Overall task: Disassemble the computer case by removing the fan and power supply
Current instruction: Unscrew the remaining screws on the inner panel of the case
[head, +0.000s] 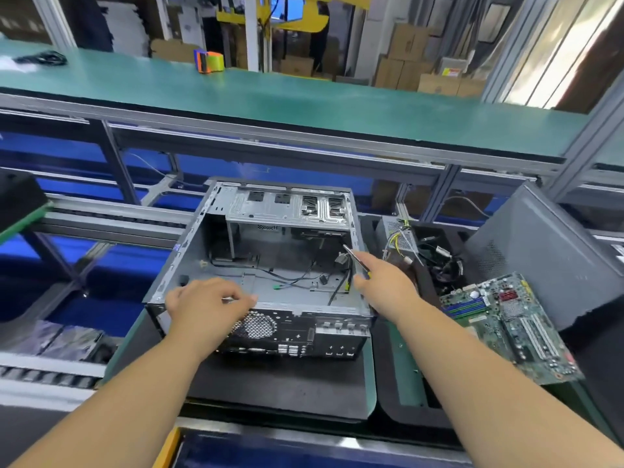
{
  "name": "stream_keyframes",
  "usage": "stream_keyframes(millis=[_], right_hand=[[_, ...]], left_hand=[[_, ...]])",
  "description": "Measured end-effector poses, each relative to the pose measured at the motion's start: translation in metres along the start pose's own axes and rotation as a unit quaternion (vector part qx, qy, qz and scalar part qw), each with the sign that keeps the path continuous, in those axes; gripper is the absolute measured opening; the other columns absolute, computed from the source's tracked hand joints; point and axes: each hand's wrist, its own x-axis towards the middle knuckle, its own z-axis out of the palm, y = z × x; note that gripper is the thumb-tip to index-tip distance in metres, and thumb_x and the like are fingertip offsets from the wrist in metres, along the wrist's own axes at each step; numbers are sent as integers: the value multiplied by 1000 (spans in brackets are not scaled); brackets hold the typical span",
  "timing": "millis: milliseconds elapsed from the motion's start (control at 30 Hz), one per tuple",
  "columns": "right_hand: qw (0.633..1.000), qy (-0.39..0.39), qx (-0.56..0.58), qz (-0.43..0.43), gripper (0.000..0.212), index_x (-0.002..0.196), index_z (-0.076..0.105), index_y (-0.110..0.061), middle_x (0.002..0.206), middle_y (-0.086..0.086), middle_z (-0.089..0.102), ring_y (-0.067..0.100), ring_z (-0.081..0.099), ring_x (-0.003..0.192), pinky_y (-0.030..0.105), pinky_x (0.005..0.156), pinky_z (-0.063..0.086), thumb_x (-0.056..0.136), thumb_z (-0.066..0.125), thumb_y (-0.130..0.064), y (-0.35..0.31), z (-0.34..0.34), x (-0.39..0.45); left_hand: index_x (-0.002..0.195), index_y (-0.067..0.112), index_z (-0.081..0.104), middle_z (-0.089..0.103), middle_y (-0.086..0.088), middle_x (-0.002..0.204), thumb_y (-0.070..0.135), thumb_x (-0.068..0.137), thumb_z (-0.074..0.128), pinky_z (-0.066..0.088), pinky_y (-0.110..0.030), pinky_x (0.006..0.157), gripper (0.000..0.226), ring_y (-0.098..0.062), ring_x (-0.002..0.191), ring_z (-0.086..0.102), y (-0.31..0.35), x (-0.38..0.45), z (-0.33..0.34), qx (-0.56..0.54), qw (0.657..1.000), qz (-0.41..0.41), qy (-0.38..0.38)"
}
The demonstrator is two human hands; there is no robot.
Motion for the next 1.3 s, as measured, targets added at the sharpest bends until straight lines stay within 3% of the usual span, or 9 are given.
stream_keyframes(millis=[200,367,633,767,867,967,1067,1200,1300], right_hand=[[1000,-12,-15,0,44,137,45,-34,98,2,61,28,58,83,33,67,42,93,52,-31,-8,-2,-1],[1000,-11,10,6,31,117,49,-32,90,-2,61,22,59,75,33,62,43,88,58,-33,-24,10,-16],[999,-1,-34,-23,26,111,45,-24,69,-5,48,26,51,69,32,50,31,90,51,-37,-67,42,-42],[998,-48,17,-39,31,113,54,-27,85,-5,58,22,57,78,31,63,41,88,58,-44,-68,35,-35],[995,-51,78,-44,23,109,64,-32,100,-7,65,18,60,83,30,72,49,87,60,-32,-52,20,-19],[996,35,27,-73,34,115,65,-33,113,-2,58,20,59,92,29,74,44,86,55,-18,-28,-4,15],[985,12,-142,-100,54,138,50,-28,137,3,42,27,56,112,34,79,46,87,58,-13,-8,-26,59],[962,-79,-213,-150,83,152,35,-28,158,-3,27,23,43,137,42,104,45,80,78,-27,-1,-32,101],[954,-65,-233,-176,79,148,40,-28,155,-5,35,22,46,134,42,103,45,79,79,-36,3,-29,114]], left_hand=[[59,34,65,64,21,82,59,79,69,15,-29,80,32,-5,93,47,-7,3,-5,-6,1000,15,17],[58,29,66,63,16,76,50,79,75,20,-32,88,31,-3,92,52,-27,13,-21,-51,998,39,-6],[60,23,70,65,10,70,75,66,55,42,-48,93,54,-11,80,61,-76,50,-51,-115,988,61,-81],[60,27,73,70,10,78,71,66,61,44,-44,92,46,-11,85,65,-74,55,-57,-98,991,23,-84],[80,35,73,67,1,108,42,79,76,35,-42,104,8,-25,115,56,-52,44,-43,-47,998,-16,24],[122,34,56,29,-6,149,38,75,79,16,-44,115,53,-28,138,21,-17,16,-15,-19,991,-103,85],[133,37,33,-9,3,155,39,69,81,18,-55,114,80,-30,141,2,13,-7,11,-82,970,-200,106],[139,35,23,-26,6,153,35,71,79,21,-57,114,88,-27,144,-9,36,-13,26,-152,934,-311,87],[144,35,17,-22,-2,156,25,76,71,23,-52,113,88,-28,145,-5,47,-15,31,-178,912,-358,88]])
